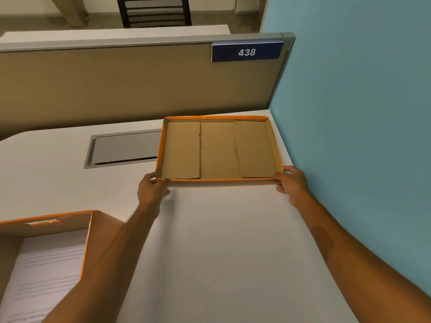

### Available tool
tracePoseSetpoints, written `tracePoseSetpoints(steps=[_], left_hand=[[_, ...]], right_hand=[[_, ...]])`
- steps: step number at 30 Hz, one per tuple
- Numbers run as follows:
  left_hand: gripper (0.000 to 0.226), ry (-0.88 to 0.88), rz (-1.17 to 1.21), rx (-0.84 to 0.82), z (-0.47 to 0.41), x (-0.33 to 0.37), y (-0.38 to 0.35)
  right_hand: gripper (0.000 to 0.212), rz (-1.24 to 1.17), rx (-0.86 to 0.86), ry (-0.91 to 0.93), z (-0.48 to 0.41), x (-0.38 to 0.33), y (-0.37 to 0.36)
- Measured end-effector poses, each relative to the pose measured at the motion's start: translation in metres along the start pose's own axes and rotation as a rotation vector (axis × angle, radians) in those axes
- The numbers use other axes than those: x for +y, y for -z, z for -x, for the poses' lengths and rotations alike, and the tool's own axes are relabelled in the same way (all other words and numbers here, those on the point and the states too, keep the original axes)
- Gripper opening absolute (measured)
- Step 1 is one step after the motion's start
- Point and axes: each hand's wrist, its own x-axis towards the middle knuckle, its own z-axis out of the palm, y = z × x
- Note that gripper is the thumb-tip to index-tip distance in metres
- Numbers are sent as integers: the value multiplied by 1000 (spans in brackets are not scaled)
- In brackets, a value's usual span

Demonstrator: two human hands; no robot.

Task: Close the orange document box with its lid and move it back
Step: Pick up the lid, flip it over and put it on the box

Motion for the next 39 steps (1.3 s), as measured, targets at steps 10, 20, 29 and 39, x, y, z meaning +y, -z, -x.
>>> tracePoseSetpoints(steps=[10, 20, 29, 39], left_hand=[[60, 37, 427, -117, 21, 23, 5], [66, -55, 602, -131, 77, 34, 24], [58, -146, 596, -112, 132, 34, 51], [60, -213, 535, -85, 208, 10, 93]], right_hand=[[32, -448, -106, -92, 29, -18, 16], [32, -452, -96, -44, 83, 0, 38], [59, 524, 323, 816, 152, 24, 34], [23, 854, 198, 1333, 225, 75, 26]])
